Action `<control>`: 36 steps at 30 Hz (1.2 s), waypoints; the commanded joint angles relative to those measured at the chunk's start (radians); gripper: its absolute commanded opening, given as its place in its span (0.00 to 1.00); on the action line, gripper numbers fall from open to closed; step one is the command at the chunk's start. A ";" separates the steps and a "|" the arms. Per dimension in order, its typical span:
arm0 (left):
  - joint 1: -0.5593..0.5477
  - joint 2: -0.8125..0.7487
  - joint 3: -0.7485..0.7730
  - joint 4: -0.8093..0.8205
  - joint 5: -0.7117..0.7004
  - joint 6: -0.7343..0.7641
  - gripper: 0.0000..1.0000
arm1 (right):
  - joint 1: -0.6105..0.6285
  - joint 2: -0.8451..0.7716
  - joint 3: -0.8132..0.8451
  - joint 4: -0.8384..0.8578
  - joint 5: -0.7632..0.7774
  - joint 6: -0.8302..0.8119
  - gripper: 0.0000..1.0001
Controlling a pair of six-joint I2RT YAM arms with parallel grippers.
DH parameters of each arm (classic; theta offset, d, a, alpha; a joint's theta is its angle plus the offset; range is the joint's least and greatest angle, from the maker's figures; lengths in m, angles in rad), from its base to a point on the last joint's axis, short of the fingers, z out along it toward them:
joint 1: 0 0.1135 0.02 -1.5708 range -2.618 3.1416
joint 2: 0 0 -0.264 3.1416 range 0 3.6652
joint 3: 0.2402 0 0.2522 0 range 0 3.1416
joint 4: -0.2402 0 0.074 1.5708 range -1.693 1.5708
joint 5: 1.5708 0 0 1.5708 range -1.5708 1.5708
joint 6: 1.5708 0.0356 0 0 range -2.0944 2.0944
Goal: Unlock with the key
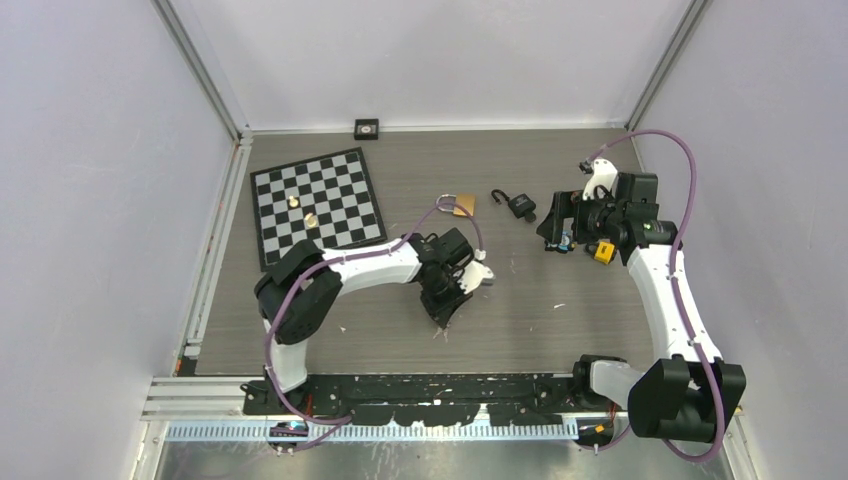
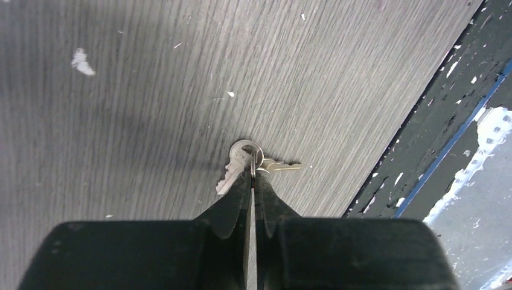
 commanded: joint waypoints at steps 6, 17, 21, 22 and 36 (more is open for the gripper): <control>0.122 -0.119 0.034 -0.040 -0.003 0.005 0.00 | -0.009 0.037 0.048 -0.012 0.249 -0.085 0.93; 0.180 -0.165 0.044 -0.049 0.012 -0.001 0.00 | -0.112 0.294 0.159 -0.069 0.484 -0.303 0.94; 0.180 -0.164 0.047 -0.054 0.010 0.009 0.00 | -0.148 0.404 0.234 -0.086 0.508 -0.407 0.94; 0.180 -0.163 0.048 -0.057 0.004 0.012 0.00 | -0.151 0.430 0.253 -0.105 0.526 -0.430 0.94; 0.183 -0.168 0.056 -0.077 0.003 0.031 0.00 | -0.150 0.686 0.393 -0.281 0.441 -0.889 0.94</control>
